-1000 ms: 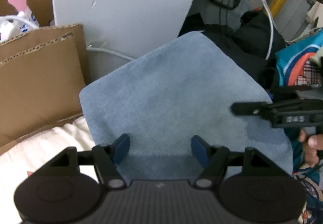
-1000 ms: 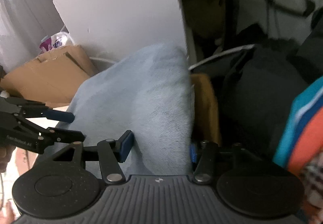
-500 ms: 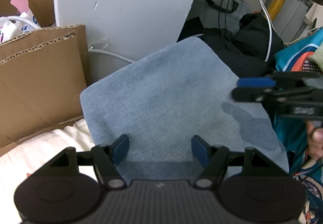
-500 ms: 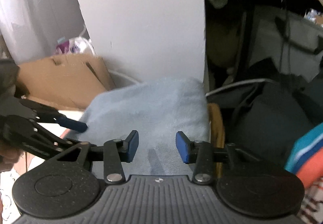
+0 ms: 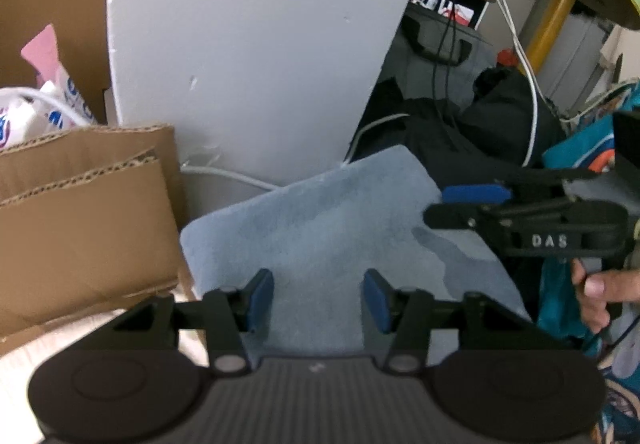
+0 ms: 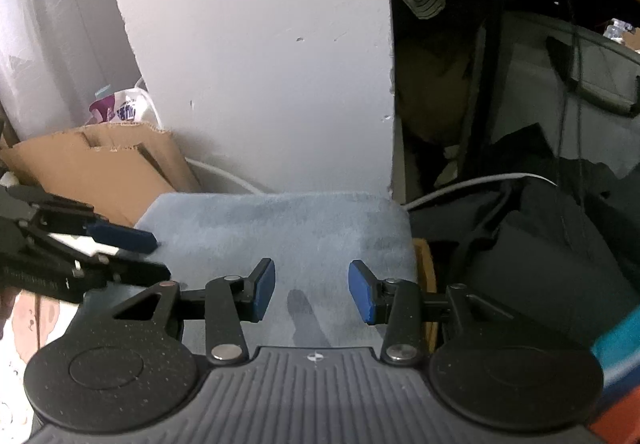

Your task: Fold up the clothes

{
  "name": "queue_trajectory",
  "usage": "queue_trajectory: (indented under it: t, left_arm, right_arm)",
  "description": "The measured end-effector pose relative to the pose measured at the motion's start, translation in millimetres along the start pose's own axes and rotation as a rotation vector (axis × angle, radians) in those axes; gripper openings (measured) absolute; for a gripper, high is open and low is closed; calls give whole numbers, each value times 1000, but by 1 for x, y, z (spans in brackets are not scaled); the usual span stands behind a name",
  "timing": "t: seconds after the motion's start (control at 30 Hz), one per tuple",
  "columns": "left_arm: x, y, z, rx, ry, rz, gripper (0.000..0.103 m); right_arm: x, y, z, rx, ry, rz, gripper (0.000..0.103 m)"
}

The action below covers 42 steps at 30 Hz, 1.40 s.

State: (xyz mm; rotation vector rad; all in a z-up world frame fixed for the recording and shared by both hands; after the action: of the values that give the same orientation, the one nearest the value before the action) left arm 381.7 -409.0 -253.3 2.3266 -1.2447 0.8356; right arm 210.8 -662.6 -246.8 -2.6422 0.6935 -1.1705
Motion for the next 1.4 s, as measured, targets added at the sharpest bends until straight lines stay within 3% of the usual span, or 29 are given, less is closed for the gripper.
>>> queue_trajectory:
  t: [0.33,0.63,0.73,0.93,1.07,1.27,1.4]
  left_arm:
    - [3,0,15,60,-42,89,65]
    - [-15,-4,7,72,-23,28,69]
    - [-16,-3,8,70,-21,20,69]
    - [-24,0,2,75,-17,29,70]
    - [-26,3,-1,89,-15,32,70]
    - [-31,5,-1,88,-13,41,70]
    - [-37,5,-2,86,-4,57,70]
  right_arm:
    - [13,-2,34,-13,-2,-63,48]
    - [14,1,30,-55,49,-71,48]
    - [10,12,34,-74,30,-61,29]
    - [11,30,51,-56,-15,47,25]
    - [14,27,60,-80,-29,34,26]
    - [21,19,49,-49,34,22,32]
    - [15,15,53,-51,-11,-7,41]
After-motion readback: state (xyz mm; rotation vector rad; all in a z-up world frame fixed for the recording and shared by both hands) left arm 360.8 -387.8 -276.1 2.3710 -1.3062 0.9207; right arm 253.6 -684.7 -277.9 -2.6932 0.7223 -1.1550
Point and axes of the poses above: each gripper's, at about its wrist camera, not at the fingertips, and z roughly the way its jaws point, y to its right, x to its top, the point moved 3 cm from there along z, roughly the way its jaws point, and after that the axes turned 15 degrees about z, right-handed, at the moved point
